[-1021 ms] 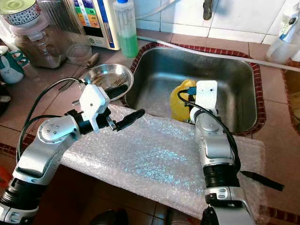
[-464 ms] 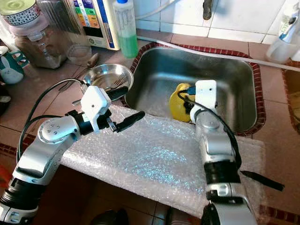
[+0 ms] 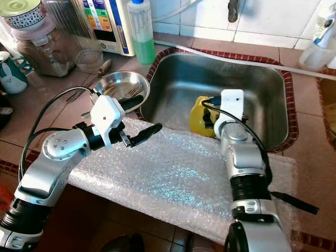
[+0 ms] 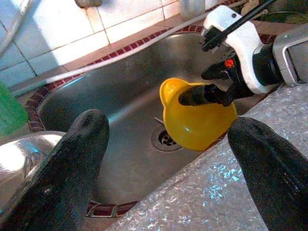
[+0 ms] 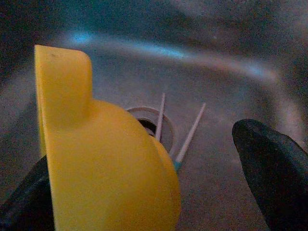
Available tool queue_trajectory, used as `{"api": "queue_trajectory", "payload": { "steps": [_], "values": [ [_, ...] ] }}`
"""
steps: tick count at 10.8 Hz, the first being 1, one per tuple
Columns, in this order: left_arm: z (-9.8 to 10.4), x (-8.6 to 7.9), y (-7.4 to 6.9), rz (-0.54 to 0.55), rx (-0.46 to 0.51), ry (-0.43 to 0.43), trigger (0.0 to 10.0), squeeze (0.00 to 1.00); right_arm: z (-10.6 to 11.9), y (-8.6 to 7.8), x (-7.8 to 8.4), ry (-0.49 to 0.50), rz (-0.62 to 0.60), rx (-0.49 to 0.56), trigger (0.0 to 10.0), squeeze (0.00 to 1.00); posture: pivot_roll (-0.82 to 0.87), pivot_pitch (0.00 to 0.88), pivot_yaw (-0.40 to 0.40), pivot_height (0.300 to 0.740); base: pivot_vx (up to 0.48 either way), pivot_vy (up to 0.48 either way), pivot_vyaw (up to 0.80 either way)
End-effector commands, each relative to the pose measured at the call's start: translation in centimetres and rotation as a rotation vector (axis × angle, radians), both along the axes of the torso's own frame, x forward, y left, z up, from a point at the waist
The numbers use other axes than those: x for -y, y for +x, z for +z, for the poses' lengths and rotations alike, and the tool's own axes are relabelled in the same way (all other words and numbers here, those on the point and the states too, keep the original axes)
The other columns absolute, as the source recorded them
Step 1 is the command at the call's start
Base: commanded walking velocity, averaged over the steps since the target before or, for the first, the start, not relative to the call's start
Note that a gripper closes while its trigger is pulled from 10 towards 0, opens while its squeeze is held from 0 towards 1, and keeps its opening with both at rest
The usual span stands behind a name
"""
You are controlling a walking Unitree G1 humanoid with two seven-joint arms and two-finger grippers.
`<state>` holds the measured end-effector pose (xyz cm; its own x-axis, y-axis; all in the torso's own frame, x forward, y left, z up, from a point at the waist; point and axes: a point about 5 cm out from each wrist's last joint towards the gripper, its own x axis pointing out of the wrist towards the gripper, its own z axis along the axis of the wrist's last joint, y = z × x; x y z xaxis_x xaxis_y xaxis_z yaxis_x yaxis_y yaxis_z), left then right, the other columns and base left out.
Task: Kitchen organization
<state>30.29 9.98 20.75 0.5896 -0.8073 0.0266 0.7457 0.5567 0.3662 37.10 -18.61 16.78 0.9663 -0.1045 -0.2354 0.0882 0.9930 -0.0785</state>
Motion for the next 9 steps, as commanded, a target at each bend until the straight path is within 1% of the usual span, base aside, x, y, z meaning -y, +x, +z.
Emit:
{"api": "queue_trajectory", "payload": {
  "steps": [1, 2, 3, 4, 5, 6, 7, 8, 9],
  "values": [
    [0.3, -0.1, 0.1, 0.008, 0.021, 0.008, 10.0, 1.00, 0.2, 0.1, 0.5, -0.028, -0.028, 0.006, 10.0, 1.00, -0.07, 0.204, 0.098, 0.740, 0.000, 0.000, 0.00],
    [0.3, -0.1, 0.1, 0.011, 0.024, 0.012, 10.0, 1.00, -0.9, 0.1, -0.1, 0.023, 0.034, -0.105, 10.0, 1.00, -0.08, 0.205, 0.098, 0.740, 0.000, 0.000, 0.00],
    [0.3, 0.0, 0.1, 0.013, 0.026, 0.013, 10.0, 1.00, -1.4, 0.1, -0.1, 0.026, 0.026, -0.140, 10.0, 1.00, -0.08, 0.205, 0.096, 0.740, 0.000, 0.000, 0.00],
    [0.3, 0.0, 0.1, 0.016, 0.028, 0.013, 10.0, 1.00, -1.3, 0.2, -0.2, 0.045, 0.042, -0.142, 10.0, 1.00, -0.07, 0.207, 0.097, 0.740, 0.000, 0.000, 0.00],
    [0.2, 0.0, 0.1, 0.018, 0.029, 0.012, 10.0, 1.00, -1.1, 0.3, -0.3, 0.039, 0.043, -0.142, 10.0, 1.00, -0.08, 0.207, 0.095, 0.740, 0.000, 0.000, 0.00],
    [0.2, 0.0, 0.1, 0.017, 0.029, 0.013, 10.0, 1.00, -0.7, 0.4, 0.6, 0.028, -0.023, -0.114, 10.0, 1.00, -0.07, 0.207, 0.091, 0.740, 0.000, 0.000, 0.00],
    [0.2, 0.0, 0.0, 0.012, 0.028, 0.009, 10.0, 1.00, -0.4, 0.6, 0.3, 0.108, 0.000, -0.103, 10.0, 1.00, -0.07, 0.208, 0.091, 0.740, 0.000, 0.000, 0.00],
    [0.1, 0.0, 0.0, 0.009, 0.027, 0.007, 10.0, 0.00, 1.4, 1.1, 0.4, 0.150, -0.011, 0.008, 10.0, 1.00, -0.08, 0.210, 0.092, 0.740, 0.000, 0.000, 0.00],
    [0.1, 0.1, 0.0, 0.008, 0.028, 0.009, 10.0, 0.00, 2.7, 1.3, 1.5, 0.037, -0.046, 0.090, 10.0, 1.00, -0.08, 0.211, 0.092, 0.740, 0.000, 0.000, 0.00]
  ]
}}
